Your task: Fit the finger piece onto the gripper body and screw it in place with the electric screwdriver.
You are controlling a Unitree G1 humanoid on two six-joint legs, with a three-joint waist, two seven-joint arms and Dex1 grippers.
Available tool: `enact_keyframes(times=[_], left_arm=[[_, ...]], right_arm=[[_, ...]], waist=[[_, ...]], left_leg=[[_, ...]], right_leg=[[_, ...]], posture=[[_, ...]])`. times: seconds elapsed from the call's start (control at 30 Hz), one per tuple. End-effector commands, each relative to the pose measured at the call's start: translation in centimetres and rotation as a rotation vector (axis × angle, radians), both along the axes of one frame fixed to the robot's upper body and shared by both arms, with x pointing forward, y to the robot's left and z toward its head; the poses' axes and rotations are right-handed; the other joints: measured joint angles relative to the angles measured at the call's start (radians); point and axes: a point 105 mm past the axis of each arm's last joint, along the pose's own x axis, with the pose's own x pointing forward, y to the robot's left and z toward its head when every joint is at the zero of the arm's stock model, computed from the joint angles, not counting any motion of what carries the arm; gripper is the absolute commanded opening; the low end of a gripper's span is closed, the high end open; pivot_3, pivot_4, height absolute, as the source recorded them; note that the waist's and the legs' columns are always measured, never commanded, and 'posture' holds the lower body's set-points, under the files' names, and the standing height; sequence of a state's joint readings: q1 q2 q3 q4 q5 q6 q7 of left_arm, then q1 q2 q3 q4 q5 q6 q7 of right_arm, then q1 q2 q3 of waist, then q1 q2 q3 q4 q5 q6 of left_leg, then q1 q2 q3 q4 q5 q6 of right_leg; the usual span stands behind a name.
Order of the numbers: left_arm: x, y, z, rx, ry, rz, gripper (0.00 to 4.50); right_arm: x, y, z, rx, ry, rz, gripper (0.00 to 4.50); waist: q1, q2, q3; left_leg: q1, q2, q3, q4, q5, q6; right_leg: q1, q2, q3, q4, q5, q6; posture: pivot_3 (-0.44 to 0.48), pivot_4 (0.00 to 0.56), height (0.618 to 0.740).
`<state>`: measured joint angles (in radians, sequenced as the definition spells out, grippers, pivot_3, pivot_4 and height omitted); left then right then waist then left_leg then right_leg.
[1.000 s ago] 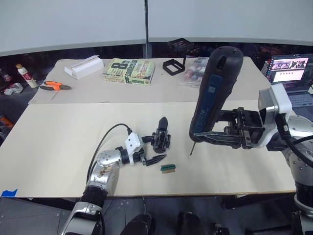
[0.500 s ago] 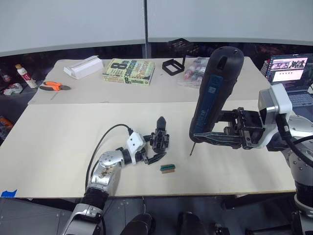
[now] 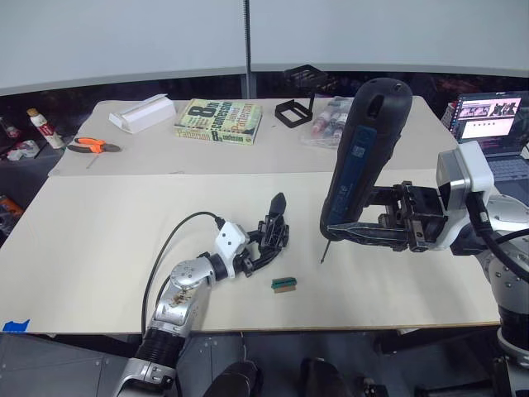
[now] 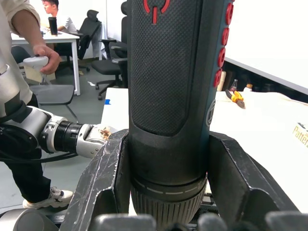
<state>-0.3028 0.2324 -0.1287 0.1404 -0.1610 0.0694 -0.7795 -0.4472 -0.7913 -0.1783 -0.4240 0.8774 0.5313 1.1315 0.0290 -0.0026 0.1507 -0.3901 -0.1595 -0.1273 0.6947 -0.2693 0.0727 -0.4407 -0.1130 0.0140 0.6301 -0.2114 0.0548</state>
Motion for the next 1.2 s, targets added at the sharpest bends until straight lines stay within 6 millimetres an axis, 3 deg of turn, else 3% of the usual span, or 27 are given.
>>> enact_keyframes(times=[0.03,0.27,0.57,0.77,1.17,1.2], left_arm=[[0.3,-0.1,1.0,-0.012,-0.027,-0.025,2.45],[0.8,-0.9,2.9,-0.067,-0.110,-0.238,2.45],[1.8,-2.3,2.7,-0.102,-0.149,-0.350,2.45],[1.8,-1.1,0.8,-0.045,-0.112,-0.315,2.45],[1.9,-0.1,0.3,-0.027,-0.069,-0.273,2.45],[1.9,0.0,0.4,-0.024,-0.071,-0.269,2.95]], right_arm=[[-0.7,-0.1,1.5,0.019,-0.070,0.013,1.86],[-0.6,-0.3,1.5,0.011,-0.071,0.009,1.86],[-0.8,-0.2,1.6,0.011,-0.077,0.004,1.86],[-0.8,-0.4,1.7,0.013,-0.081,-0.009,1.86],[-0.8,-0.4,1.6,0.013,-0.076,-0.004,1.86],[-0.8,-0.4,1.6,0.013,-0.076,-0.004,1.86]], waist=[[0.000,0.000,0.000],[0.008,0.000,0.000],[0.008,0.000,0.000],[0.004,-0.001,0.000],[0.002,0.000,0.000],[0.001,0.000,0.000]], left_leg=[[0.000,0.000,0.000,0.000,0.000,0.000],[-0.001,0.000,0.000,0.000,0.000,0.000],[-0.002,0.000,0.000,0.000,0.000,0.000],[-0.002,0.000,0.000,0.000,0.000,0.000],[-0.002,0.000,0.000,0.001,0.000,0.000],[-0.002,0.000,0.000,0.001,0.000,0.000]], right_leg=[[0.000,0.000,0.000,0.000,0.000,0.000],[0.000,0.000,0.000,0.000,0.000,0.000],[-0.001,-0.001,-0.001,-0.001,0.000,0.000],[-0.002,-0.001,0.000,0.000,0.000,0.000],[-0.001,0.000,0.000,0.000,0.000,0.000],[-0.001,0.000,0.000,0.000,0.000,0.000]], posture=[[0.000,0.150,0.740],[0.000,0.150,0.740],[0.000,0.150,0.740],[0.000,0.150,0.740],[0.000,0.150,0.740],[0.000,0.150,0.740]])
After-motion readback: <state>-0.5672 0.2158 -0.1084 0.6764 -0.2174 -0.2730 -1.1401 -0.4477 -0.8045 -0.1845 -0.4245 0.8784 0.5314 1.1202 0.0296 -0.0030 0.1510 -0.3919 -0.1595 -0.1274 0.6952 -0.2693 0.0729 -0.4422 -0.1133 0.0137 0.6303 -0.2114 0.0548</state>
